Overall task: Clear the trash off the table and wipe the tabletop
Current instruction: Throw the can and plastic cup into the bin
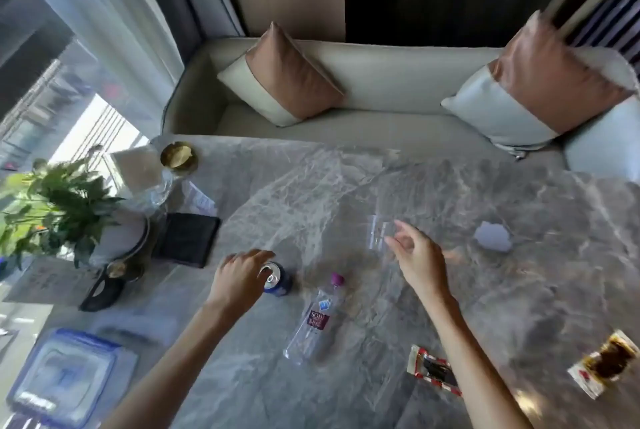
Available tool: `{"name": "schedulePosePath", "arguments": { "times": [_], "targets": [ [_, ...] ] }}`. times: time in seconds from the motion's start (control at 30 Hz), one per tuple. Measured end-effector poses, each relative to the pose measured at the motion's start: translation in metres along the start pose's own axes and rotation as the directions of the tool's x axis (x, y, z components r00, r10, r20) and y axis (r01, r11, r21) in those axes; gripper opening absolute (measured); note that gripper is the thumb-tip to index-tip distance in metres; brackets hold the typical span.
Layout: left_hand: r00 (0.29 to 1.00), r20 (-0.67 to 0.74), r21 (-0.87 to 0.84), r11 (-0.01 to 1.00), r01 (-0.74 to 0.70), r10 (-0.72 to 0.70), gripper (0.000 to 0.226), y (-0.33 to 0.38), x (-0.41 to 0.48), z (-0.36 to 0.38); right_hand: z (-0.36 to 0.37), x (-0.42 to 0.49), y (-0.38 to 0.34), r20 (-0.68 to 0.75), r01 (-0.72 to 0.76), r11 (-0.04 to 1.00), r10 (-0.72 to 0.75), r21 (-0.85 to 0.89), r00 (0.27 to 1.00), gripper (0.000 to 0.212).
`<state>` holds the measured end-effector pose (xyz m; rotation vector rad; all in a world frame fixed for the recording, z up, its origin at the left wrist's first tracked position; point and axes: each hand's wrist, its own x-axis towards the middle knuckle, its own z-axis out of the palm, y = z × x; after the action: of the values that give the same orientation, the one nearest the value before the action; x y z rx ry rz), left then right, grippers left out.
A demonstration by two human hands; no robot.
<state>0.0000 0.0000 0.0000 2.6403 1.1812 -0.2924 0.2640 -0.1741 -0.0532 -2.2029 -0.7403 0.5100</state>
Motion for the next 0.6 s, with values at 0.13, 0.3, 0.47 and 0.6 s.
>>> {"name": "schedulePosePath", "arguments": {
  "times": [0.13,0.3,0.47,0.6],
  "targets": [
    [0.970,0.225,-0.026,0.995,0.096,-0.088,0.072,0.001,0.023,0.025,0.035,0.043,-0.008,0.121,-0.283,0.948,0.301,-0.148,0.946,0.078],
    [0.924,0.343,-0.024,0.982,0.189,-0.169,0.091,-0.010,0.032,0.061,0.073,0.071,-0.002,0.174,-0.436,0.866,0.482,-0.246,0.859,0.091],
    [0.946,0.274,-0.242,0.939,0.243,-0.174,0.073,-0.020,0.028,0.091,0.094,0.074,0.006,0.174,-0.452,0.859,0.497,-0.242,0.850,0.077],
    [0.960,0.211,-0.407,0.877,0.255,-0.182,0.066,-0.026,0.023,0.098,0.102,0.071,0.008,0.201,-0.376,0.918,0.394,-0.124,0.897,0.074]
  ]
}}
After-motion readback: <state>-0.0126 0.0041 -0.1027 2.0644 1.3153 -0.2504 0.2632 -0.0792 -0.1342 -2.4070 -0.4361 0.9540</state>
